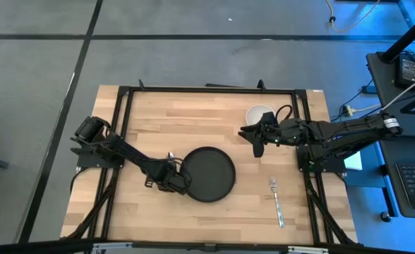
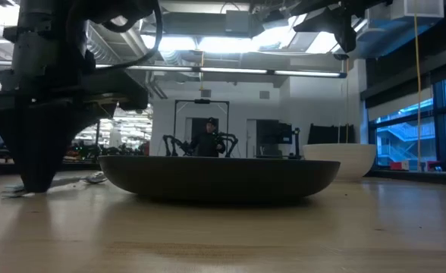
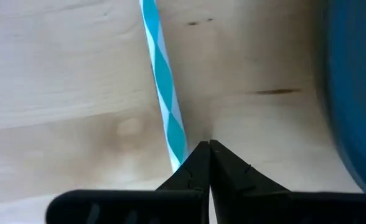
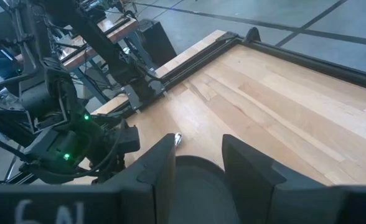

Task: Set table place
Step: Adjust the green spoon

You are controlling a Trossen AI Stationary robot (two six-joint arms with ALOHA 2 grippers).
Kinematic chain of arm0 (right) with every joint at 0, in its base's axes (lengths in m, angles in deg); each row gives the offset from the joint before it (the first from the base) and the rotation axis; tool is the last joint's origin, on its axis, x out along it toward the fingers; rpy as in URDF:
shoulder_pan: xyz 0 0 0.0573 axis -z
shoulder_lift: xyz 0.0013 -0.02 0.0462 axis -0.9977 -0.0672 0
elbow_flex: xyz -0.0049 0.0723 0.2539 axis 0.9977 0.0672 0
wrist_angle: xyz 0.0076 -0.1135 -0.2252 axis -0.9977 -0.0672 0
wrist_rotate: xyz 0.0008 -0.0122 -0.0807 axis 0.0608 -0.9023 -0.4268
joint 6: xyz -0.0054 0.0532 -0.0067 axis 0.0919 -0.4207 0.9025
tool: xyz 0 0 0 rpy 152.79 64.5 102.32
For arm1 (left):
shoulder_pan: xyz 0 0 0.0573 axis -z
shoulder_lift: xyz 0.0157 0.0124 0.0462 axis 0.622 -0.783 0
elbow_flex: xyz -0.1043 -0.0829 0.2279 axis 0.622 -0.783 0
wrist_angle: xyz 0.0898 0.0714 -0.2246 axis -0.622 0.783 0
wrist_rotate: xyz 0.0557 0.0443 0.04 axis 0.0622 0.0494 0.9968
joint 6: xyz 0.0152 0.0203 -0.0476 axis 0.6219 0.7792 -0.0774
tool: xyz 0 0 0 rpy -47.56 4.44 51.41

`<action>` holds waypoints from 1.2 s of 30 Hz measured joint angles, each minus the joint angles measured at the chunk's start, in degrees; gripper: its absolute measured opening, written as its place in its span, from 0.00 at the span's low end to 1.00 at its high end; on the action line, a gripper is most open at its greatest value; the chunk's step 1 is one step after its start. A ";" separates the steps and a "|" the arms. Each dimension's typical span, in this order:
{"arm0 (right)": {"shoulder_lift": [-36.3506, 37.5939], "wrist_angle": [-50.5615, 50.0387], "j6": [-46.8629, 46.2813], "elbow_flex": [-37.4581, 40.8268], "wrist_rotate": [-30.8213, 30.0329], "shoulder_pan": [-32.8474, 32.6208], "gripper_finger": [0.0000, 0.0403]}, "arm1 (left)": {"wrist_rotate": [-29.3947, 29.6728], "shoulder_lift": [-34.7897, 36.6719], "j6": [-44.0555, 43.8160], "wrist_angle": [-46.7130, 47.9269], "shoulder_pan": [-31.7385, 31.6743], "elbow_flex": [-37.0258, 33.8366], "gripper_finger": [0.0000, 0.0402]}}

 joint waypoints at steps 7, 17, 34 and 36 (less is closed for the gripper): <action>0.00 0.00 0.00 0.00 0.00 0.00 0.33 | 1.22 0.02 1.20 3.05 -0.07 1.61 0.00; 0.00 0.02 -0.10 0.00 0.00 0.00 0.33 | 7.44 0.35 4.25 2.97 -1.63 4.63 0.00; 0.00 0.04 -0.19 0.00 0.07 0.00 0.33 | 2.82 0.39 2.01 20.88 -0.17 7.16 0.00; 0.00 0.04 -0.17 0.00 0.07 0.00 0.33 | -0.35 0.39 0.80 21.50 0.83 5.69 0.00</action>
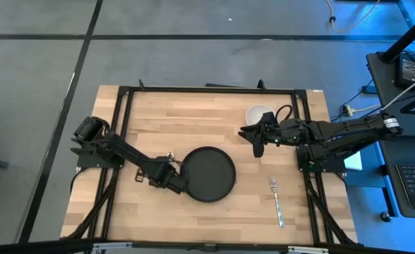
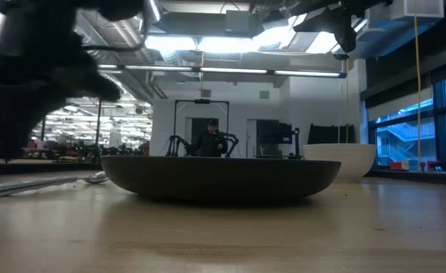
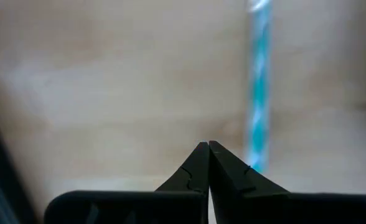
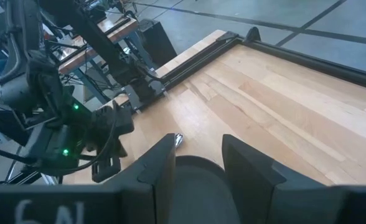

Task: Set table place
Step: Adjust the green spoon

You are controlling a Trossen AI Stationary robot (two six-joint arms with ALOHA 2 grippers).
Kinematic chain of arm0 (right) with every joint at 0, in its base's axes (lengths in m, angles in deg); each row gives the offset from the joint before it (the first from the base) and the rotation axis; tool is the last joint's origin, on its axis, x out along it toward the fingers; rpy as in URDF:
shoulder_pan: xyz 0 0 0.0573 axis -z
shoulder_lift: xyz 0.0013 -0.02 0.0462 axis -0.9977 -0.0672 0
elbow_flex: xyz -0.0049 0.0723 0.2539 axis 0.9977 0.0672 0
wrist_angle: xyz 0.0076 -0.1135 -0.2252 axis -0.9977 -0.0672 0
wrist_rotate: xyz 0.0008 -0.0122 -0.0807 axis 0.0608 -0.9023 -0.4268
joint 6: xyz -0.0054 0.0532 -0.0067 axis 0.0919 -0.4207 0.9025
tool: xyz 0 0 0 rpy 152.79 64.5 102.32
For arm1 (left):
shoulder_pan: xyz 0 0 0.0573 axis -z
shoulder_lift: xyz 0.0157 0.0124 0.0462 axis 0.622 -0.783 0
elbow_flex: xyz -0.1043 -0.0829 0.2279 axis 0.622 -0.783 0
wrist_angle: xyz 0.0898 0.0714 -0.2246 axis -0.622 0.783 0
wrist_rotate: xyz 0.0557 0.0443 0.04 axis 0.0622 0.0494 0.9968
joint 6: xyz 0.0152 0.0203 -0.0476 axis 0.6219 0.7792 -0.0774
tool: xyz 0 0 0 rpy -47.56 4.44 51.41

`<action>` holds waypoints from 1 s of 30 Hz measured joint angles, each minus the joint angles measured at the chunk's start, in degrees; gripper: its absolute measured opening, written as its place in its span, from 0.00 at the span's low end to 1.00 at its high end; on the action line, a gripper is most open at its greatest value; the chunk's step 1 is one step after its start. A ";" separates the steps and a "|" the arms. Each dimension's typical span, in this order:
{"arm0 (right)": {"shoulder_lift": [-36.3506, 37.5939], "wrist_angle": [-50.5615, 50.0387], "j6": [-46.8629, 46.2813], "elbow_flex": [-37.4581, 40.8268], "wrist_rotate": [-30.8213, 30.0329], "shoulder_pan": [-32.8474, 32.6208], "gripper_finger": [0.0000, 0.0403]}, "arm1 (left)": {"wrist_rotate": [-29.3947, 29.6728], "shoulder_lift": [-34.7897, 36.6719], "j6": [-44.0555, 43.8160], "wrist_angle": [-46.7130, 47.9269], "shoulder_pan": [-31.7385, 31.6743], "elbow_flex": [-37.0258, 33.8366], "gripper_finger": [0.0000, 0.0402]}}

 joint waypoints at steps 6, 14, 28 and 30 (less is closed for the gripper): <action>0.00 -0.02 0.20 0.00 -0.02 0.00 0.33 | 1.57 0.00 -4.33 -7.83 2.76 -0.98 0.00; 0.00 -0.02 0.38 0.00 -0.02 0.00 0.33 | 1.84 0.00 -5.83 -7.32 2.95 -1.05 0.00; 0.00 -0.02 0.26 0.00 -0.02 0.00 0.33 | 1.07 0.00 -7.27 -11.18 3.38 -4.17 0.00; 0.00 -0.02 0.30 0.00 -0.02 0.00 0.33 | 1.22 0.00 -7.33 -11.33 3.38 -4.17 0.00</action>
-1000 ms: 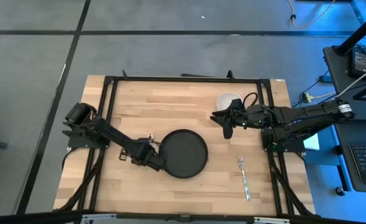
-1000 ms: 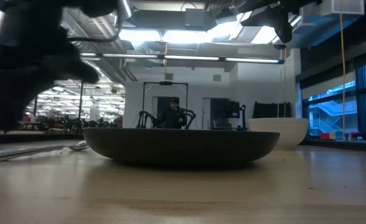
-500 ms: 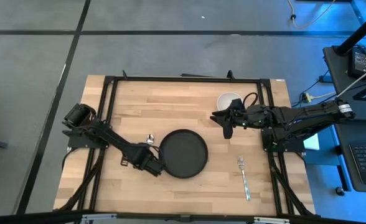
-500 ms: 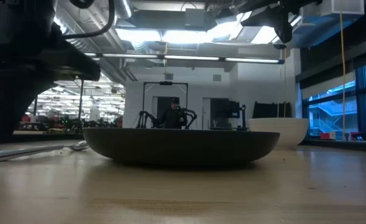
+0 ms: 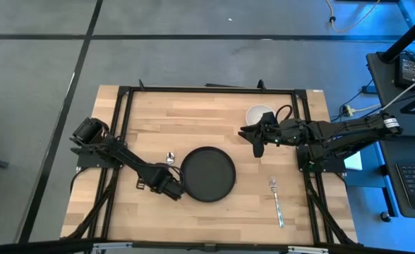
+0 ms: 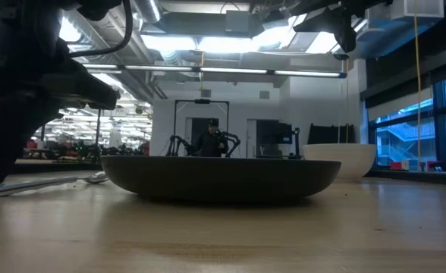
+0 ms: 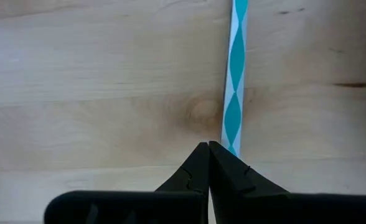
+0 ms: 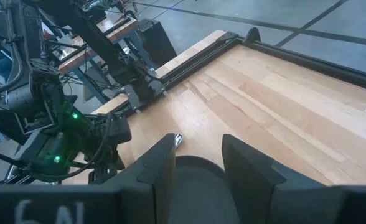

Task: Set table place
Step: Adjust the green spoon

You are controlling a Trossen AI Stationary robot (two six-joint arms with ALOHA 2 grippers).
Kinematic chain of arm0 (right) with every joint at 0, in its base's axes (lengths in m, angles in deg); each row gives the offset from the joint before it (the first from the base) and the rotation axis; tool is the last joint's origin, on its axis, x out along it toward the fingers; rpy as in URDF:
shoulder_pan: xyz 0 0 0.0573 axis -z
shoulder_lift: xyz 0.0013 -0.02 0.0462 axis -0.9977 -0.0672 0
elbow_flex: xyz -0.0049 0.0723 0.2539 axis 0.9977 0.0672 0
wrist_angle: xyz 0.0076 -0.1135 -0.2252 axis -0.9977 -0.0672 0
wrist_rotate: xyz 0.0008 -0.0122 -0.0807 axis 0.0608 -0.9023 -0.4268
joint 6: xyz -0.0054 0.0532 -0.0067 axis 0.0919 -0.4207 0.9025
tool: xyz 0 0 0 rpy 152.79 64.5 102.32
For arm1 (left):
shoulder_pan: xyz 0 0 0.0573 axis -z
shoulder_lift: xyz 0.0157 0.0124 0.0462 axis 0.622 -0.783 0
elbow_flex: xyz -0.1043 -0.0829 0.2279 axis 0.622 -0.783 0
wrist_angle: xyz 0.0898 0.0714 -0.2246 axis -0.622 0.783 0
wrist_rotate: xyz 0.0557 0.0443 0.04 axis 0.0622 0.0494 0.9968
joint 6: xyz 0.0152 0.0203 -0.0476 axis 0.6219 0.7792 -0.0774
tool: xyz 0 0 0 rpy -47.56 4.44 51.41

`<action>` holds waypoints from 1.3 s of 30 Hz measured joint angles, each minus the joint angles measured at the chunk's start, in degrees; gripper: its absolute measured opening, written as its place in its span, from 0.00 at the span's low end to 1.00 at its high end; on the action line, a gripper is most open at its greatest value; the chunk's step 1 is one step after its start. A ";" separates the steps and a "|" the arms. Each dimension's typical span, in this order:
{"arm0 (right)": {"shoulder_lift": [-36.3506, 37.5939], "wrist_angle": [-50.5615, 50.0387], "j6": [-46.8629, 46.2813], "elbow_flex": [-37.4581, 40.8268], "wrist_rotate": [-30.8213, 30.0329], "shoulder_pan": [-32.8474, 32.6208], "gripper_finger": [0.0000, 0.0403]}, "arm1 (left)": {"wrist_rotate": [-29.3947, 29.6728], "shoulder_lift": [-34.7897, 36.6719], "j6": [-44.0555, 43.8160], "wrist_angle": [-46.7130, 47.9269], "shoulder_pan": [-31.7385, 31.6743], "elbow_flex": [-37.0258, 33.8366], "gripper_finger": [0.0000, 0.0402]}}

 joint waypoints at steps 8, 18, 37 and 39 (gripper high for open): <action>0.00 0.00 0.04 0.00 -0.01 0.00 0.33 | 0.94 0.00 -0.03 -0.64 -0.04 -0.04 0.00; 0.00 0.00 0.07 0.00 0.00 0.00 0.33 | 1.42 0.00 -0.05 -1.60 -0.07 -0.04 0.00; 0.00 0.00 -0.16 0.00 0.04 0.00 0.33 | -0.18 0.00 1.67 -0.88 -0.09 0.47 0.00; 0.00 0.00 -0.18 0.00 0.04 0.00 0.33 | -0.94 0.49 2.41 1.43 -0.08 1.57 0.00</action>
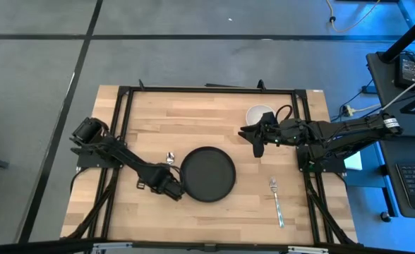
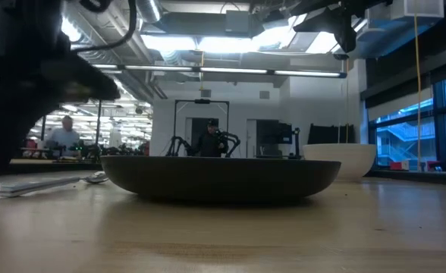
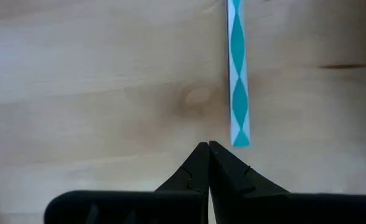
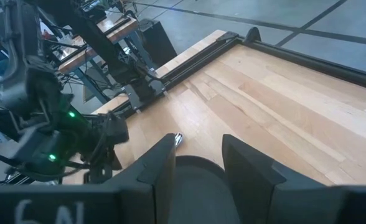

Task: Set table place
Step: Adjust the green spoon, then put the green fork on the right side of the black plate

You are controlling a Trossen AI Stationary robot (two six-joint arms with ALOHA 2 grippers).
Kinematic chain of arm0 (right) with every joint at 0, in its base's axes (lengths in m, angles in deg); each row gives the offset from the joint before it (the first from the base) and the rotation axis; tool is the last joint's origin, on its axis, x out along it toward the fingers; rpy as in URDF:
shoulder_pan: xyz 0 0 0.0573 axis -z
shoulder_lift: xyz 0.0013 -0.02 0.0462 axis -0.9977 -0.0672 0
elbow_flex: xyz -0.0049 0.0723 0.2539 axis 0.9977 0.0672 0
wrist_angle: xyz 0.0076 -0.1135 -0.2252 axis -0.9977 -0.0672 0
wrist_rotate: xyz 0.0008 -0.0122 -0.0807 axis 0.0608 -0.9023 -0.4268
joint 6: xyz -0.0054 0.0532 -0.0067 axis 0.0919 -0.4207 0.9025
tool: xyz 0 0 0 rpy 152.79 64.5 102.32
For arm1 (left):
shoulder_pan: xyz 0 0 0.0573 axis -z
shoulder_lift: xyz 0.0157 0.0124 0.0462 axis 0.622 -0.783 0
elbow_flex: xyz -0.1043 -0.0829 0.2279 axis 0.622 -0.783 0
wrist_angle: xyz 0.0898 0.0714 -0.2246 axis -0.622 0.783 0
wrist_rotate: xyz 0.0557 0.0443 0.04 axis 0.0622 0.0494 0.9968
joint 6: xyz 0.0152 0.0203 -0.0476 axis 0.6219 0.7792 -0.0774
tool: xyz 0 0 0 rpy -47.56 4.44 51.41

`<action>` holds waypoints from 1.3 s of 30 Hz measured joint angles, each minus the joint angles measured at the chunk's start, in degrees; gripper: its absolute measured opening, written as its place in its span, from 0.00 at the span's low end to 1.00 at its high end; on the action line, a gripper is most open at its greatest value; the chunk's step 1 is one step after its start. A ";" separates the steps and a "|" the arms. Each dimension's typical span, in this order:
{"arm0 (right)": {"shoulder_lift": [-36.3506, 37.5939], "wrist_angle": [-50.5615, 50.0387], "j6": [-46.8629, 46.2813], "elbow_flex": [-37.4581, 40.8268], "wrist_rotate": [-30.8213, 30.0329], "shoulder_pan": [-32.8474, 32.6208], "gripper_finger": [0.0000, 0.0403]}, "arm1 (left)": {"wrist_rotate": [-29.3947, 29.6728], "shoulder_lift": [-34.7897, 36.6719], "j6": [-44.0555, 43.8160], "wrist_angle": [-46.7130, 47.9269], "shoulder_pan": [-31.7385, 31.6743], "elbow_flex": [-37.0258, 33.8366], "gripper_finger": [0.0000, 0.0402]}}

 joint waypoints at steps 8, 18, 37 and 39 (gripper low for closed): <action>0.00 0.66 -0.20 0.00 0.00 0.00 0.33 | 8.73 9.56 -0.45 15.87 -0.95 6.24 0.00; 0.00 -3.17 -13.35 0.00 3.52 -0.07 0.33 | 36.97 24.20 3.16 29.97 -2.86 17.54 0.00; -0.07 -32.91 -67.92 0.00 33.53 -16.65 0.19 | 39.24 32.32 30.48 39.27 -18.46 19.45 0.00; -0.51 -35.80 -72.75 0.00 33.66 -20.11 0.18 | 39.13 32.39 31.07 39.19 -20.27 19.01 0.01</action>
